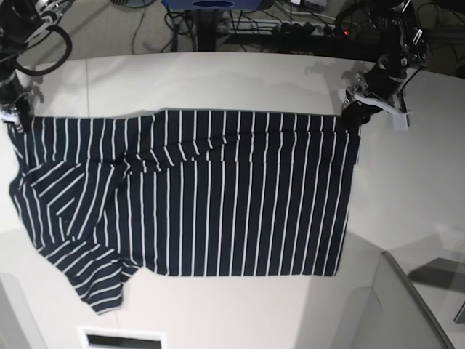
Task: Layout the t-shirt on the table in an organized manner, then fold the t-shirt properly
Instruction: 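Grasp the folded edge corners with both grippers, then lift the folded edge with both grippers and pull it back taut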
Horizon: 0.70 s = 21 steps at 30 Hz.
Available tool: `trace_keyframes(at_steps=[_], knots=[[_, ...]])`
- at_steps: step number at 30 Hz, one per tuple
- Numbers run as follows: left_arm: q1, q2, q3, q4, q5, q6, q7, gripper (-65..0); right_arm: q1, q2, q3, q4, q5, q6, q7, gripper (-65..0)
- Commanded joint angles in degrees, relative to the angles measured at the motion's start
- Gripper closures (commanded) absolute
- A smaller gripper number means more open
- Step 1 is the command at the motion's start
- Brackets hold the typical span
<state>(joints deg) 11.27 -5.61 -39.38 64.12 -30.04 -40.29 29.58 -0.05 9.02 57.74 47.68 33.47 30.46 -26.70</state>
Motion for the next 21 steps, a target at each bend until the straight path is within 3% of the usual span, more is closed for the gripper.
trace_keyframes(at_steps=[1,4,12,17,21], knots=[[-0.1,-0.6,-0.1,0.5,0.0,0.3,0.3,-14.0,-0.1,0.5,-1.7,0.5,-0.9,-0.4,-1.7,-0.5],[-0.2,-0.6,-0.1,0.5,0.0,0.3,0.3,0.0,-0.3,0.5,-2.9,0.5,-0.6,-0.4,-1.7,-0.3],[0.2,-2.0,-0.1,3.2,-0.1,0.3,1.0,0.0,-0.4,0.5,-3.0,0.6,-0.6,-0.4,-1.7,-0.3],[-0.1,-3.5,-0.7,9.7,-0.3,0.3,9.0,0.0,-0.8,2.5,-2.9,3.5,-0.5,-0.4,-1.9,-0.3],[-0.1,-3.6,-0.2,15.0,-0.1,0.3,9.8,0.0,-1.3,2.6,-2.9,9.9,-0.5,-0.4,-7.5,-0.2]])
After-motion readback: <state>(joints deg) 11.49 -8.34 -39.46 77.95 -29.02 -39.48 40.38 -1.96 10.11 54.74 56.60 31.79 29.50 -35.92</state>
